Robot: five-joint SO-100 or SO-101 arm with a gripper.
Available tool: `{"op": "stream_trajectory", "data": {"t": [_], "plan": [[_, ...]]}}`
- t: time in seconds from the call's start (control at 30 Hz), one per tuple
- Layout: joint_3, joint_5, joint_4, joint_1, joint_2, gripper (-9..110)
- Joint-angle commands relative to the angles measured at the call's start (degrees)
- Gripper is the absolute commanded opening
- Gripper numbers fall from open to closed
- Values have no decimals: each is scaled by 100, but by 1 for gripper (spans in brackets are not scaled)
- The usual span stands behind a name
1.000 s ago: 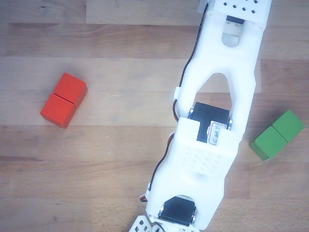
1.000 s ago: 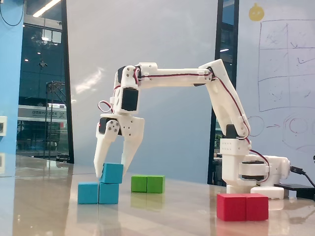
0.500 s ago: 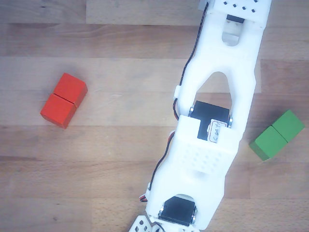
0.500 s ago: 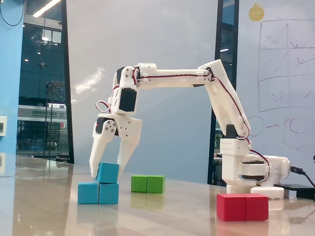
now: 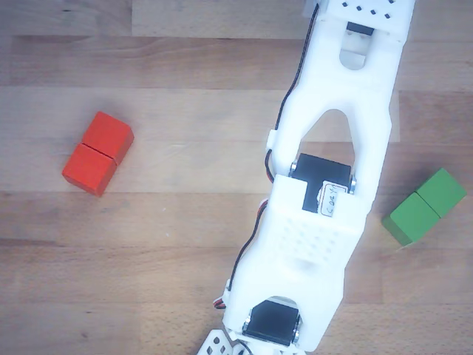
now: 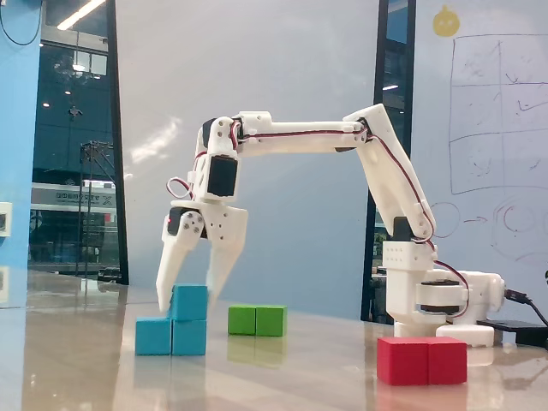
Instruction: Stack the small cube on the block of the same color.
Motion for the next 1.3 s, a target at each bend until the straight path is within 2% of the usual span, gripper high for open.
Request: {"op": "stream_trajectory", "data": {"t": [0.0,0.2,0.4,0.87,1.27], "plan": [[-396,-18,237,9,158,31],[-439,-18,237,44,176,45],[-448,-26,237,79,220,51],[-466,-35,237,1266,246,52],[88,35,246,1327,1046,51]]}}
